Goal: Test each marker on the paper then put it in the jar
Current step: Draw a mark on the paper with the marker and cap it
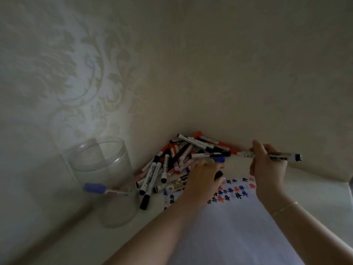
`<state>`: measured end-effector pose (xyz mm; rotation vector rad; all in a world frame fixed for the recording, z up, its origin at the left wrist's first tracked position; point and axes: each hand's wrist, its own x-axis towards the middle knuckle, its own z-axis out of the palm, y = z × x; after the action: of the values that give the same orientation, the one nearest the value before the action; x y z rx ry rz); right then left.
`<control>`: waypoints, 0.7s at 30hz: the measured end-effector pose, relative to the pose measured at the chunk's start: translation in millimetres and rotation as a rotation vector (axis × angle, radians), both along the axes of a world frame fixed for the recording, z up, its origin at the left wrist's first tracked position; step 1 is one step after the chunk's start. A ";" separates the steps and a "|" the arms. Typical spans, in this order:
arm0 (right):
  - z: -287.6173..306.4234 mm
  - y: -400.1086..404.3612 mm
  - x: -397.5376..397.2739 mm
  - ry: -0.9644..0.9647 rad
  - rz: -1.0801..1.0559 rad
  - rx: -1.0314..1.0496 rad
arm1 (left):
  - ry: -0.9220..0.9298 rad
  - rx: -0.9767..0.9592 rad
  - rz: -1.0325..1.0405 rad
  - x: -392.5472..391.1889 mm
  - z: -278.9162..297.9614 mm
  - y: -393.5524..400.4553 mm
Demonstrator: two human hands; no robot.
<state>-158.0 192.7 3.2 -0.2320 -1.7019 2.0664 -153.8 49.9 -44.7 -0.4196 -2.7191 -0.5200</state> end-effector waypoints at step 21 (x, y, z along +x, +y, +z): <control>-15.5 -25.9 65.2 -0.177 0.501 0.027 | -0.439 -0.140 -0.007 134.5 5.5 -94.4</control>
<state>-92.8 166.8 -12.2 0.0282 -2.0562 2.4301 -19.3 -44.5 -39.1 -0.3872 -3.1912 -0.4706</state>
